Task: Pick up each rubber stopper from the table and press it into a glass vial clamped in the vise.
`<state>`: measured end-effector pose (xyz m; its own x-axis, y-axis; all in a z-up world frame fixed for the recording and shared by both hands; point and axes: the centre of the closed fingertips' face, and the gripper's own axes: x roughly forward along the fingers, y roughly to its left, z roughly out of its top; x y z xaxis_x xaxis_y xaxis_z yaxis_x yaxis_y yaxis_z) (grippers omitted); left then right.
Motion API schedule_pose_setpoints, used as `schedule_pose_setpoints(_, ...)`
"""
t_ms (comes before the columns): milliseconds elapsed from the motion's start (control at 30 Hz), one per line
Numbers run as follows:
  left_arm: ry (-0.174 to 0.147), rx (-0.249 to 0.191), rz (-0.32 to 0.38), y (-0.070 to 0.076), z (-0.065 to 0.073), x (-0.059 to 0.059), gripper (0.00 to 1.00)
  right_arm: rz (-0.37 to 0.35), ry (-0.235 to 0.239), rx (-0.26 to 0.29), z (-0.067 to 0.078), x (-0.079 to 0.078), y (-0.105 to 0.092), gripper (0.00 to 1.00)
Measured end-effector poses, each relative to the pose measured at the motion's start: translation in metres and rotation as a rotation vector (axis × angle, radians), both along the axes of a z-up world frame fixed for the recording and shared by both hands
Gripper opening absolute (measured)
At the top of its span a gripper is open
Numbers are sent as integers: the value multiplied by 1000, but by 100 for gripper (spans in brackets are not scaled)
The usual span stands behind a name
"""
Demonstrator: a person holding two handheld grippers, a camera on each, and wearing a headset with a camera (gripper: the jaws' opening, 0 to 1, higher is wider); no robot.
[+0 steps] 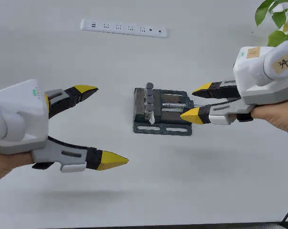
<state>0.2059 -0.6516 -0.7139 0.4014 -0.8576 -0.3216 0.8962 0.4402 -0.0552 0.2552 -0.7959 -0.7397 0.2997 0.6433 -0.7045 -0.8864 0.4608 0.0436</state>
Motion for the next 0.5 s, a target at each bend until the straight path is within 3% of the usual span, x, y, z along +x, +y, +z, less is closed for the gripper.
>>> schedule_pose_setpoints(300,7,40,0,1,-9,0,99,-49,-24,109,-12,-20,-22,62)
schedule_pose_setpoints(500,15,65,0,0,-16,-3,99,-69,-57,199,-11,-32,-26,73)
